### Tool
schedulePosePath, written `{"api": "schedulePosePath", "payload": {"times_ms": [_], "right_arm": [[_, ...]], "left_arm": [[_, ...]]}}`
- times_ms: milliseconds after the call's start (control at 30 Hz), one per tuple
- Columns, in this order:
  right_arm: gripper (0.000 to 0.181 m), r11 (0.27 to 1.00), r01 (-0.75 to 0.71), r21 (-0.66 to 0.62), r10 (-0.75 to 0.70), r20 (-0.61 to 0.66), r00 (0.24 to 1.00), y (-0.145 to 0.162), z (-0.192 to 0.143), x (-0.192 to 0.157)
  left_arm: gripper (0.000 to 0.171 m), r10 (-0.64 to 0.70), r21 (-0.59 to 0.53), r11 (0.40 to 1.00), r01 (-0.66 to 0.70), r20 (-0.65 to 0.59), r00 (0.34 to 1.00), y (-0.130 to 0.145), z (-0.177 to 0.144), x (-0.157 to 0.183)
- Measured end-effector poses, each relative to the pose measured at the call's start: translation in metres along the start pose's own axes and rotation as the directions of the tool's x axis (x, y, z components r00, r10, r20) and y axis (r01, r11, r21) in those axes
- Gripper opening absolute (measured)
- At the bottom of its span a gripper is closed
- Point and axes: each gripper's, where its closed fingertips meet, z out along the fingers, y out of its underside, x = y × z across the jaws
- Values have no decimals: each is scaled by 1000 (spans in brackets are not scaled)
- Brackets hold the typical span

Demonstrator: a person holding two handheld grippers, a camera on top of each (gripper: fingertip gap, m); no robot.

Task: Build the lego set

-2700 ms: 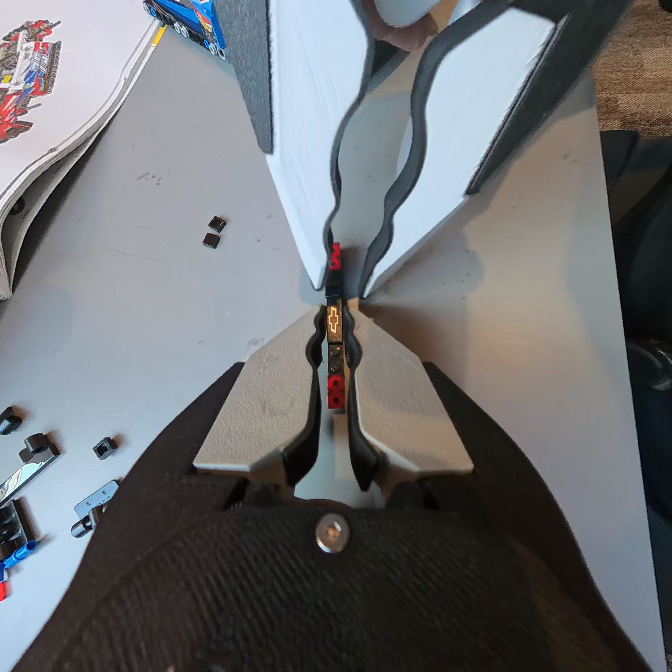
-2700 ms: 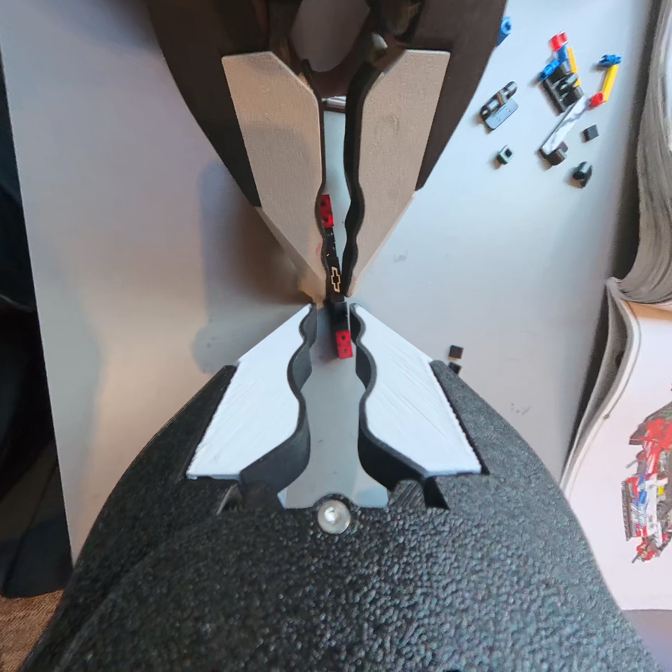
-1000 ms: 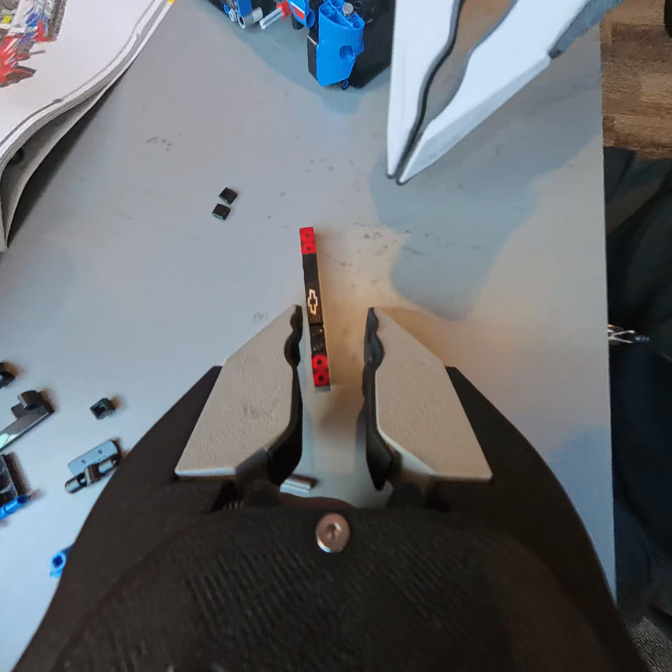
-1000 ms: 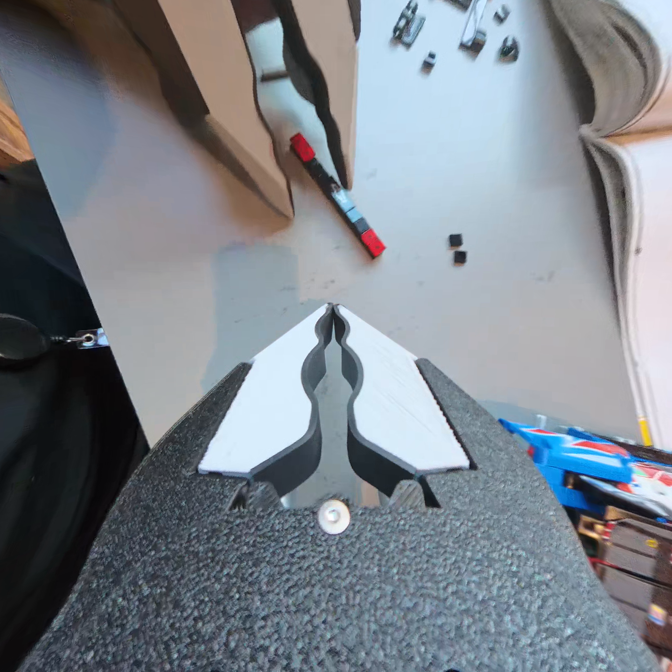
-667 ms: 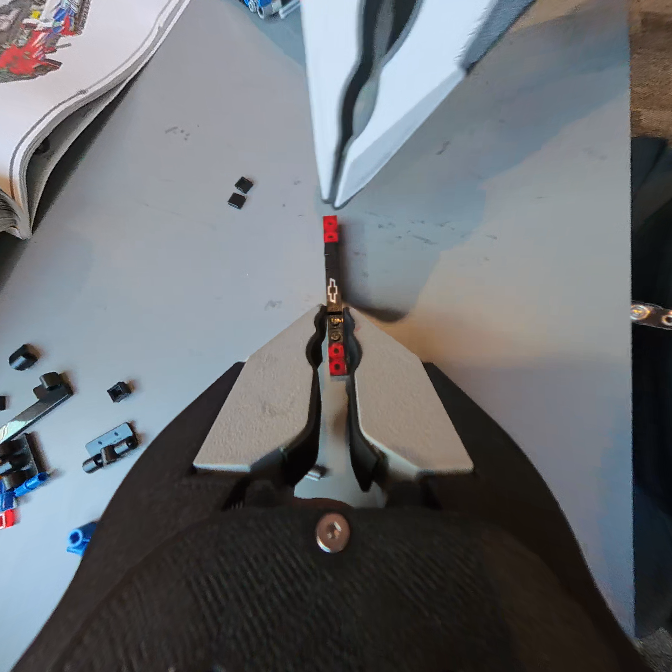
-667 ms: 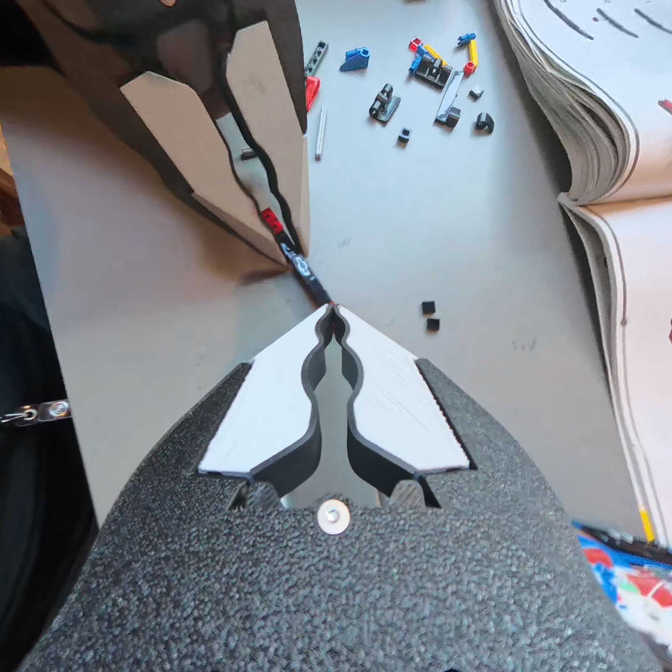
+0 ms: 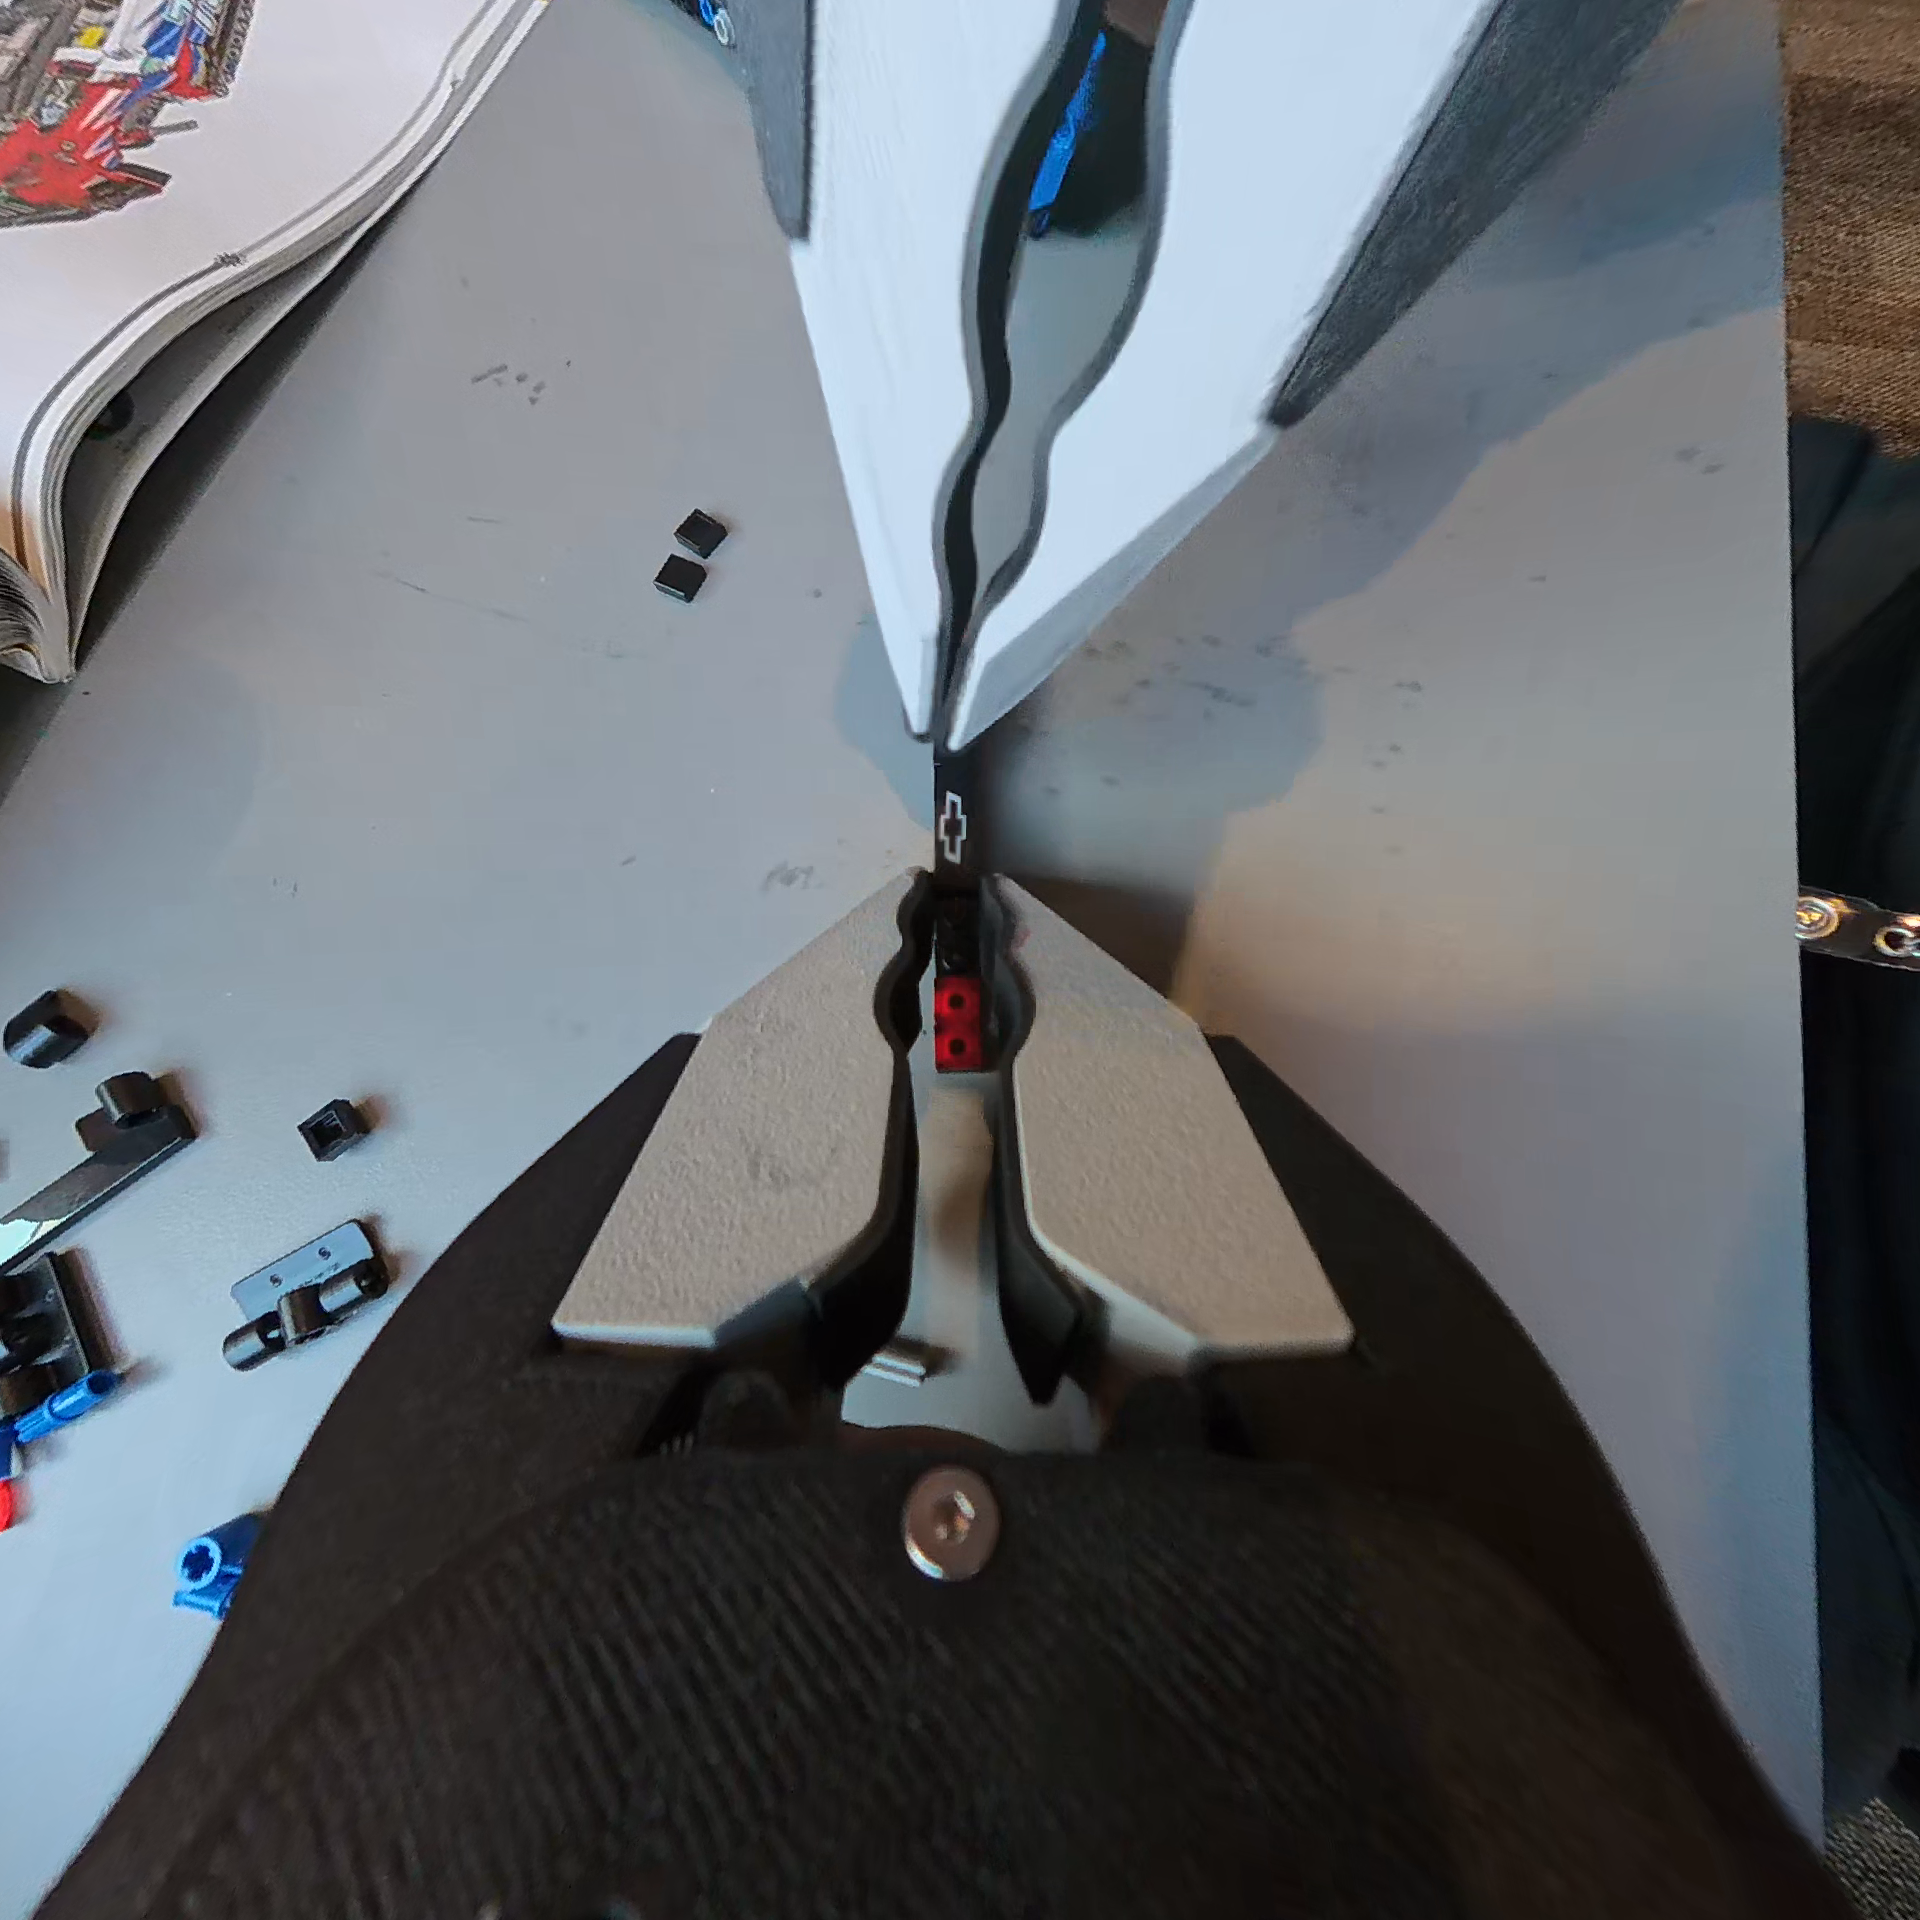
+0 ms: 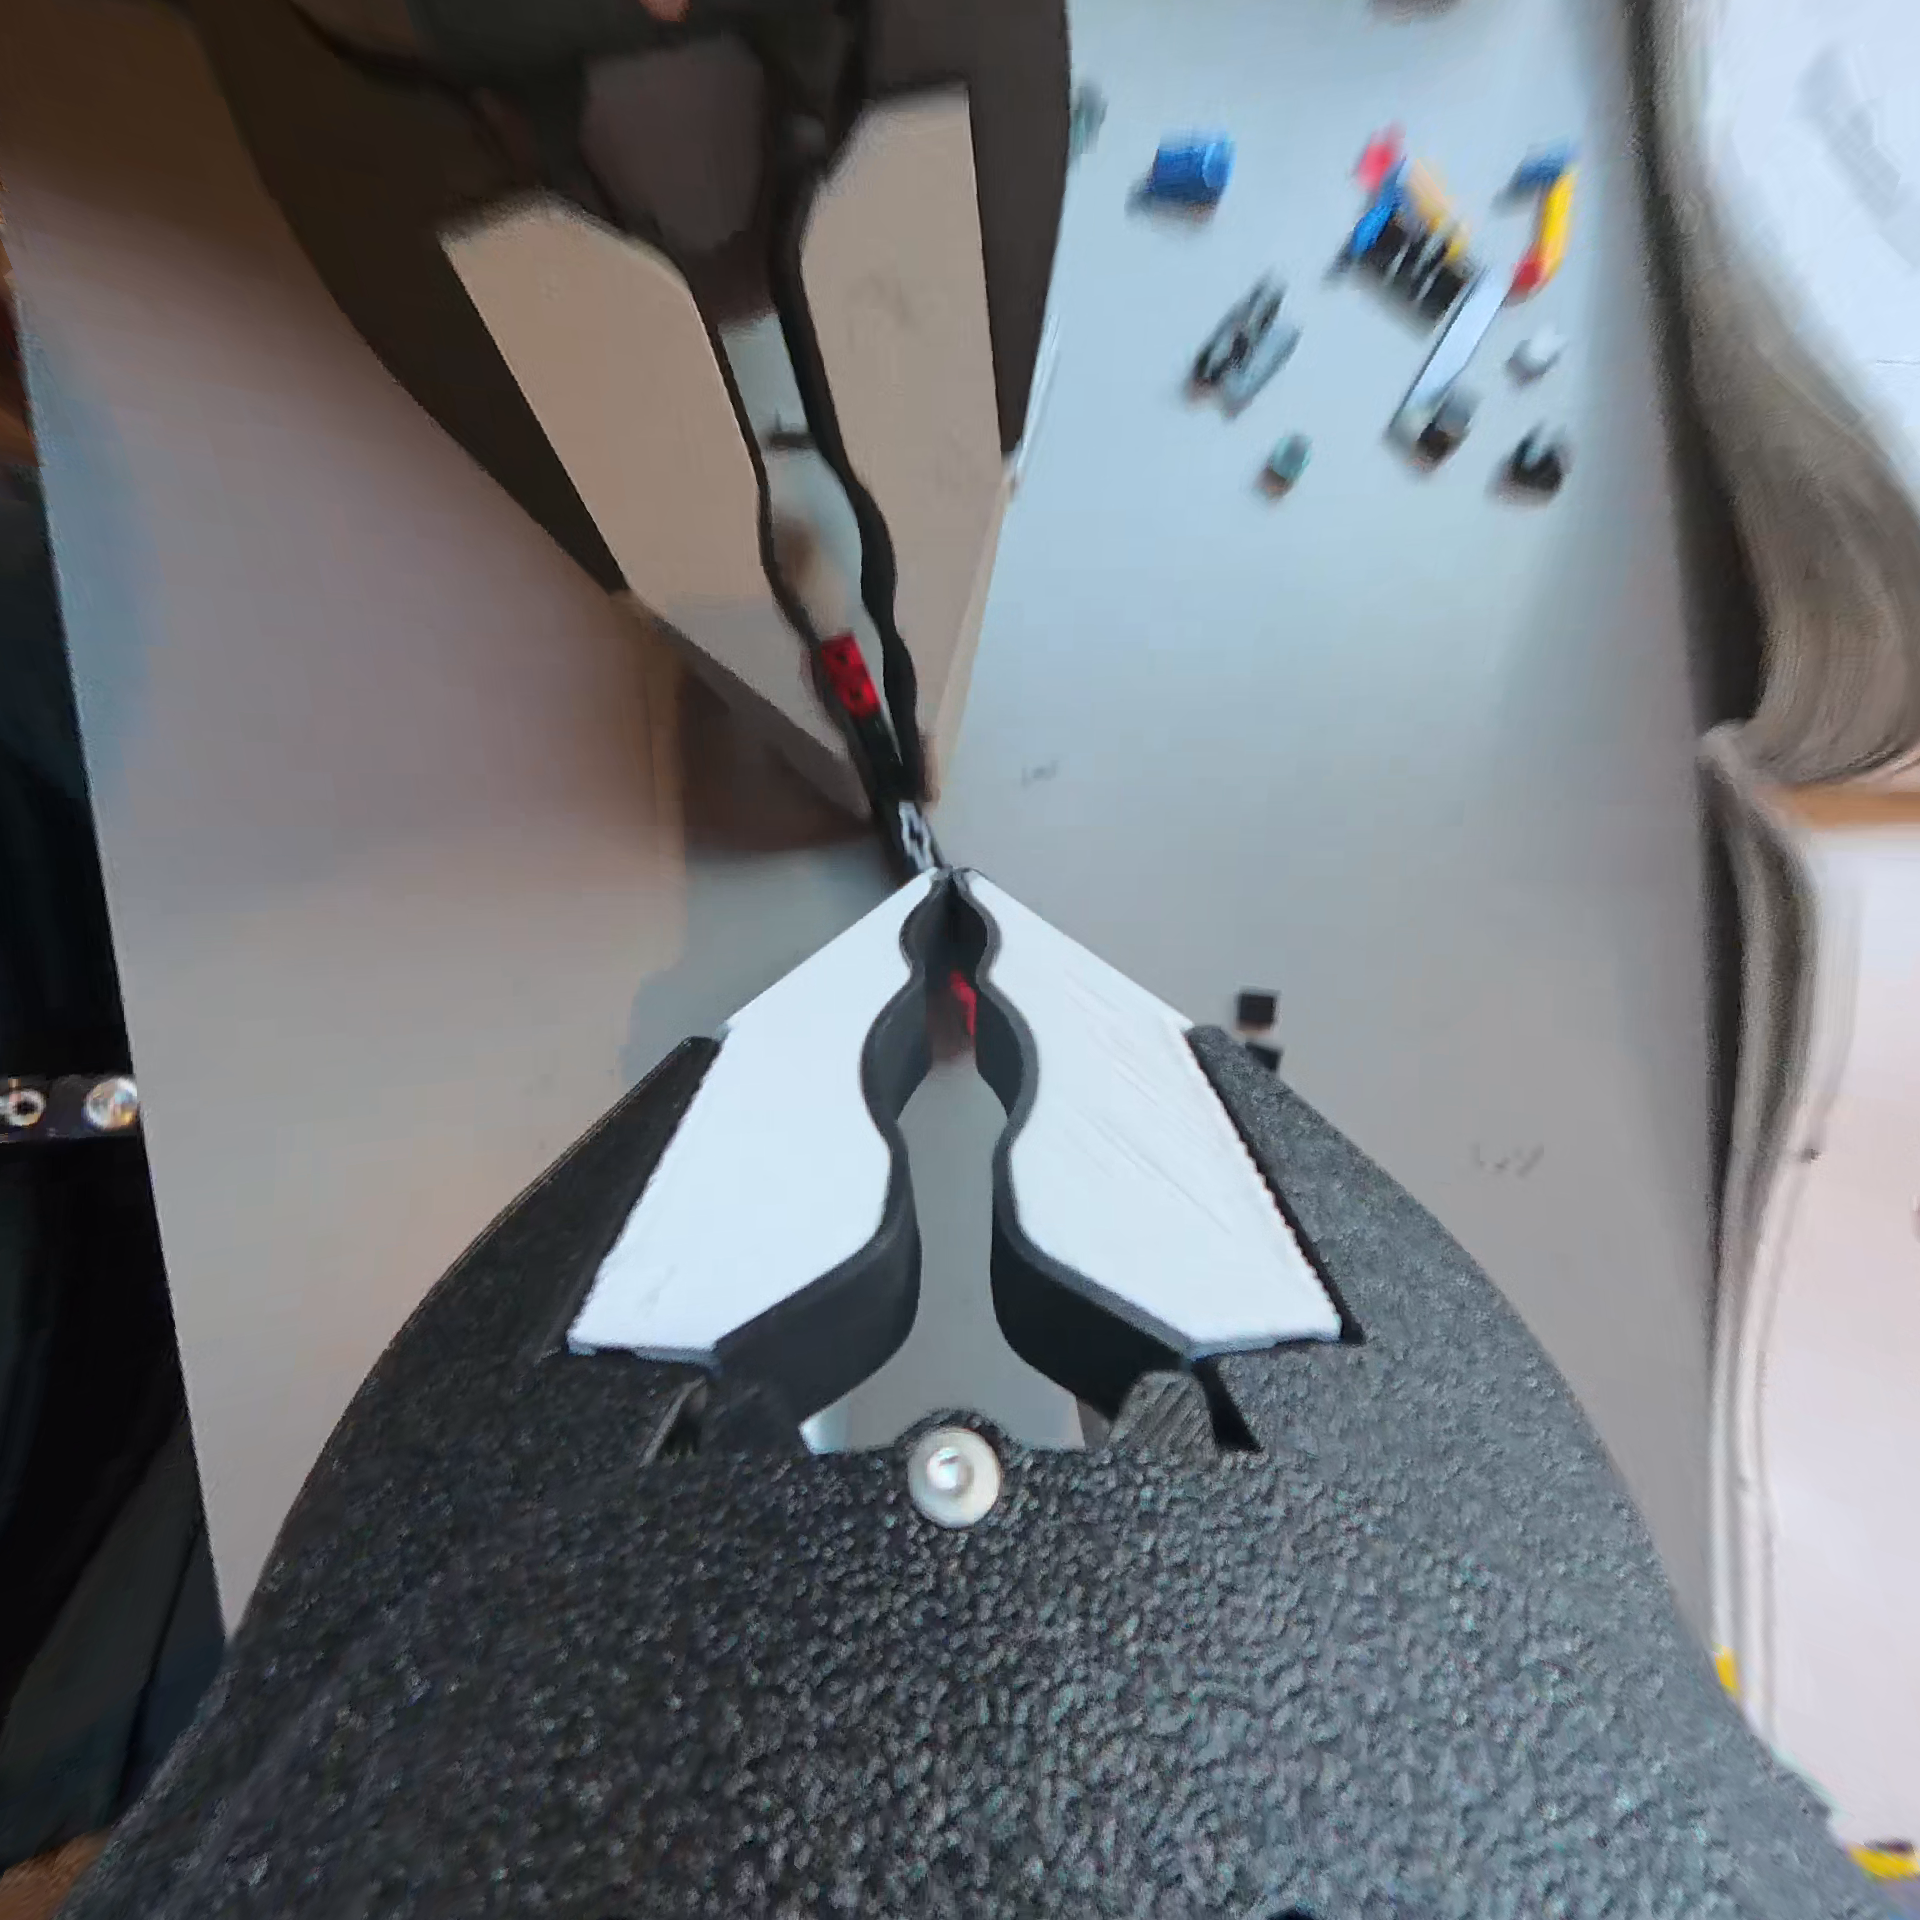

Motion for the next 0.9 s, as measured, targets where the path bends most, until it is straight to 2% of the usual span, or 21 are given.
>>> {"api": "schedulePosePath", "payload": {"times_ms": [100, 200, 267, 300, 367, 433, 467, 533, 567, 633, 733, 833, 900], "right_arm": [[0, 1000, 7, -26, -9, -56, 998, 9, -3, 8], [0, 999, -48, 2, 48, 20, 999, 11, 0, 0], [0, 1000, -23, 1, 23, -38, 999, 11, -4, 5], [0, 999, -27, 28, 29, -89, 996, 6, -11, 13], [0, 978, -115, 174, 138, -130, 982, -11, -35, 27], [0, 927, -248, 283, 288, -109, 951, -14, -56, 39], [0, 911, -295, 290, 333, -90, 939, -10, -60, 39], [0, 920, -312, 237, 345, -113, 932, 8, -60, 34], [0, 933, -289, 212, 325, -158, 932, 17, -61, 34], [0, 955, -238, 179, 276, -235, 932, 30, -64, 34], [0, 975, -180, 132, 207, -236, 950, 34, -63, 40], [5, 988, -118, 96, 133, -167, 977, 24, -53, 55], [13, 995, -93, 26, 95, -84, 992, 24, -37, 59]], "left_arm": [[5, -2, 0, 1000, 2, 0, 1000, 0, 0, 0], [5, -5, 0, 1000, 5, 2, 1000, 0, 0, 0], [5, -23, 3, 1000, 23, 2, 1000, 0, 0, 0], [5, -36, 2, 999, 36, 8, 999, -1, 1, 0], [5, -83, -4, 997, 83, 41, 996, -1, 1, -1], [5, -127, -16, 991, 129, 98, 987, -1, 1, -2], [7, -142, -24, 989, 146, 123, 982, 0, 0, -1], [35, -147, -56, 986, 154, 115, 982, 3, -4, 6], [41, -149, -71, 985, 157, 106, 983, 5, -7, 10], [42, -148, -68, 985, 157, 117, 982, 7, -13, 12], [43, -182, -73, 979, 192, 129, 975, 11, -18, 16], [36, -173, -69, 980, 186, 163, 971, 13, -15, 15], [19, -159, -71, 982, 175, 181, 970, 12, -14, 11]]}}
